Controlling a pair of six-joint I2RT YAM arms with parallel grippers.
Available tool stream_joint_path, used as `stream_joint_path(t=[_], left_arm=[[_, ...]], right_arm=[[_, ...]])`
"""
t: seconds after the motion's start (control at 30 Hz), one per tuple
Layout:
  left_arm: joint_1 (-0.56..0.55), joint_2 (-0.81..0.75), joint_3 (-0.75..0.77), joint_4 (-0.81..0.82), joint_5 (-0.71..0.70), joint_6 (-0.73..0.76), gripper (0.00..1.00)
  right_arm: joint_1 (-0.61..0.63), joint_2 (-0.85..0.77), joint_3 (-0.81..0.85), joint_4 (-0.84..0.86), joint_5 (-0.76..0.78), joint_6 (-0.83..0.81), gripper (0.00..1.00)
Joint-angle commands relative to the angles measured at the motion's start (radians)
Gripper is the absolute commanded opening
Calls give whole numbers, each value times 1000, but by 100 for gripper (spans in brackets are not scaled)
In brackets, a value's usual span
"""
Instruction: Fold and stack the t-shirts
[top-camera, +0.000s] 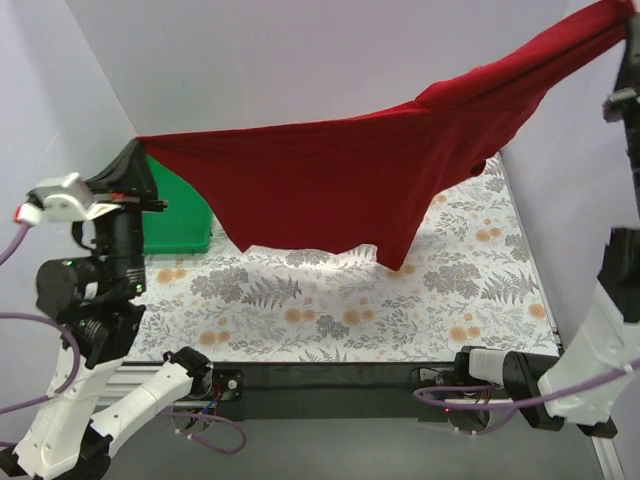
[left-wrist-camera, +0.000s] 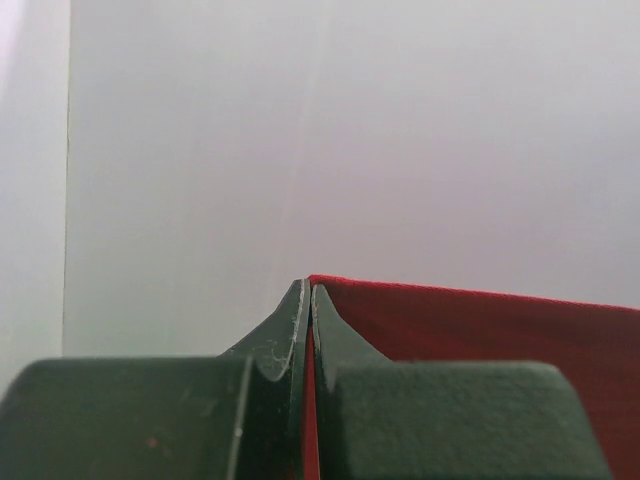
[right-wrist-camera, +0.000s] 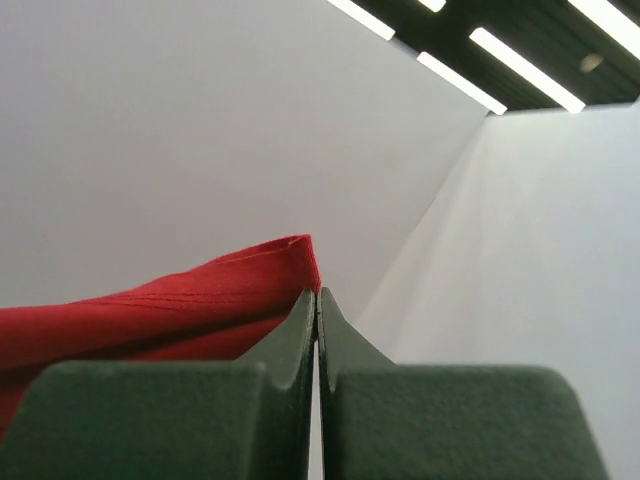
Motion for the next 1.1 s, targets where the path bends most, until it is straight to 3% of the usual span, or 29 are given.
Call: stream_joint_path(t=[0.0,0.27,0.5,0.67,0.8,0.9,1.07], left_arm=[[8,-30,62,104,46,37,0],[6,-62,90,169,109,37,0],[6,9,93,157,40,69,0],[8,105,13,88,18,27,0],[8,200,-147,78,41,-44,0],[11,307,-231,138,57,-84,0],[60,598,-257,224,69,-153,0]], right_arm=[[-6,-54,79,98,102,-20,1],[-6,-66,193,169,208,-69,1],[-5,-70,61,181,186,-78,1],[-6,-98,-293,178,107,-72,1],[-5,-147,-617,190,-62,-35,1],[-6,-181,-911,294,-117,14,1],[-3,-62,-1132,463,-104,47,1]])
